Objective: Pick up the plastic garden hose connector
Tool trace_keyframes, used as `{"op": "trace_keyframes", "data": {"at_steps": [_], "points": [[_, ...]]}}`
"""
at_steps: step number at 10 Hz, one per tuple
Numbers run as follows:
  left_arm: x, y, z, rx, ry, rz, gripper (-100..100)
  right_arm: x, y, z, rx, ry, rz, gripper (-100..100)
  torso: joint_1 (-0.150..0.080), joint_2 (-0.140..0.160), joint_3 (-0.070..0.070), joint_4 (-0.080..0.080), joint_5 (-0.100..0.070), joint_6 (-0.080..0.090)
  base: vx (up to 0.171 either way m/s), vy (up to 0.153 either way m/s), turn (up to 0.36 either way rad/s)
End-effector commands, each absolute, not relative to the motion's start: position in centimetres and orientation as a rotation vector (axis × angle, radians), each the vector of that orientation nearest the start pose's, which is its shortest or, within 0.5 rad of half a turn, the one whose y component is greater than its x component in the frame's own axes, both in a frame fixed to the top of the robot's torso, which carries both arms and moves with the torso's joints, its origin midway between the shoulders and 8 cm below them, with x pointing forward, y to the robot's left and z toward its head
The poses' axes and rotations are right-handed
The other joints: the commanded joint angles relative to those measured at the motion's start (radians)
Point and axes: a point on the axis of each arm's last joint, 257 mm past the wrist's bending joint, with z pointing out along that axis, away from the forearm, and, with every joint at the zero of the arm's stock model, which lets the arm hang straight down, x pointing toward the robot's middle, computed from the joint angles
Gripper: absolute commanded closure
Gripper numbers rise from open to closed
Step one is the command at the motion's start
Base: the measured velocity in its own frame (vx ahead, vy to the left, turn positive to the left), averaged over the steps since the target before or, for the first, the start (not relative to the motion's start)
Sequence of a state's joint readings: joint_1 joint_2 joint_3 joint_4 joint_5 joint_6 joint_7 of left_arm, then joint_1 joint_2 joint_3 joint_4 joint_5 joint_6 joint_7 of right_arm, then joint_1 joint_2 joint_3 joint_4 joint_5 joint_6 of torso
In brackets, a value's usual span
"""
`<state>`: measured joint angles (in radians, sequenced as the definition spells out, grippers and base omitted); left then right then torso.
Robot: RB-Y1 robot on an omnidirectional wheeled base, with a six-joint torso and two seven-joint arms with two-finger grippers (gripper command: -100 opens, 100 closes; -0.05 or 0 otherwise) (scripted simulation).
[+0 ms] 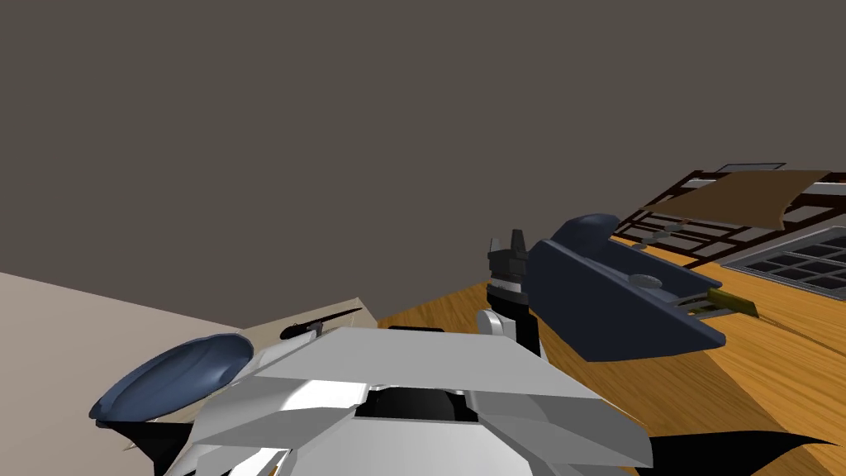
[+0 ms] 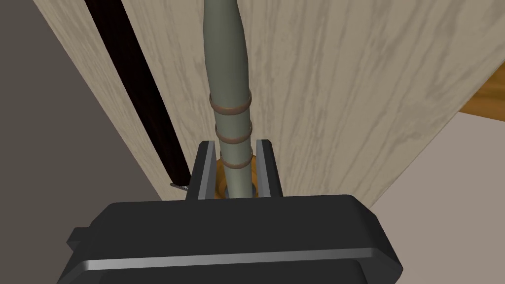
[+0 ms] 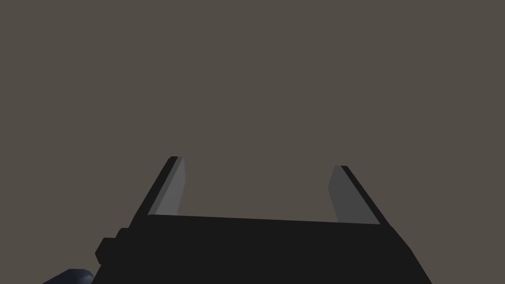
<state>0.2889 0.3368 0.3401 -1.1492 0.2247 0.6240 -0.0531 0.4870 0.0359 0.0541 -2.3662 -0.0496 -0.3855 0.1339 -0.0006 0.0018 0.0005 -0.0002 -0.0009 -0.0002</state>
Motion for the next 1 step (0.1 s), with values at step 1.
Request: {"op": "trace_keyframes", "data": {"at_steps": [1], "points": [[17.7, 54.55, -55.61, -2.223, 1.496, -0.014, 0, 34.72, -26.89, 4.53, 0.682, 0.603, 1.268, 0, 0.0, 0.0, 0.0, 0.0, 0.0, 0.0, 0.0, 0.0, 0.0]]}}
